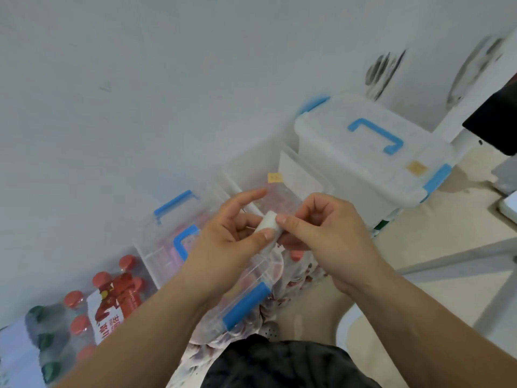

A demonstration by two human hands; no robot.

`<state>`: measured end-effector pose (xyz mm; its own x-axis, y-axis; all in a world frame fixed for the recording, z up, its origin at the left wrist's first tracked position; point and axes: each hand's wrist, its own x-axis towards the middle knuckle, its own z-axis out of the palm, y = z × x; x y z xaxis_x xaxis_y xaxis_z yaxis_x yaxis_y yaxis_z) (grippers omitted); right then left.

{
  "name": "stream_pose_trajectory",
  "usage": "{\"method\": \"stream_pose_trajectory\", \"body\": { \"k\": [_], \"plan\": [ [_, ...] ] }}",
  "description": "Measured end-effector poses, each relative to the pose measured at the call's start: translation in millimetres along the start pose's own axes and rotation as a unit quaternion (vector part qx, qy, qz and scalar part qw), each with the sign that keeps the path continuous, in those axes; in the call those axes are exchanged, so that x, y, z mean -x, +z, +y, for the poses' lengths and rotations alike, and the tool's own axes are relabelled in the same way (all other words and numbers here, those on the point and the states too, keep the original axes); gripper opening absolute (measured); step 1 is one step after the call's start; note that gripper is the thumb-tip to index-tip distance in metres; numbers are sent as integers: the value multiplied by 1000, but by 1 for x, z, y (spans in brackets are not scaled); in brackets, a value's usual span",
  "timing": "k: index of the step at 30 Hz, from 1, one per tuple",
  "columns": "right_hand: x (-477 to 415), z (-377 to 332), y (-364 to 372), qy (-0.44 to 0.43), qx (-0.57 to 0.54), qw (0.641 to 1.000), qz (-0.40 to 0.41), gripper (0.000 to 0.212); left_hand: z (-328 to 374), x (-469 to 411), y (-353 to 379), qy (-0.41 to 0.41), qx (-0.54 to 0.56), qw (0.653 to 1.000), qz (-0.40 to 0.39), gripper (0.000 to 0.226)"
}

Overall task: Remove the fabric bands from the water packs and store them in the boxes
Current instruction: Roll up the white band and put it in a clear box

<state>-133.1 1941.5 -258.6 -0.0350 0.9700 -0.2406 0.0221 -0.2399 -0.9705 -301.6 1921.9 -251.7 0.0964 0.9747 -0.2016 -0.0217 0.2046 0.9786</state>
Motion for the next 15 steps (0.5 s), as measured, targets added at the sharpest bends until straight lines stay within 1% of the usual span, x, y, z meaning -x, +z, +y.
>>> {"method": "stream_pose_trajectory", "body": {
  "k": [5, 9, 11, 12, 15],
  "plan": [
    [-15, -11, 10, -6, 28, 998, 50, 23, 1, -32, -20, 13, -3, 996, -84, 29],
    [-20, -7, 20, -8, 31, 996, 86, 23, -7, -46, -32, 6, 18, 995, -101, 25],
    [-20, -5, 23, -6, 29, 995, 92, 23, -10, -48, -36, 1, 7, 993, -117, 17],
    [-20, -5, 23, -6, 33, 995, 92, 22, -10, -49, -38, 0, -5, 992, -130, 16],
    [-20, -1, 24, -3, 58, 994, 89, 21, -9, -53, -41, 10, -65, 982, -174, 28]
  ]
}}
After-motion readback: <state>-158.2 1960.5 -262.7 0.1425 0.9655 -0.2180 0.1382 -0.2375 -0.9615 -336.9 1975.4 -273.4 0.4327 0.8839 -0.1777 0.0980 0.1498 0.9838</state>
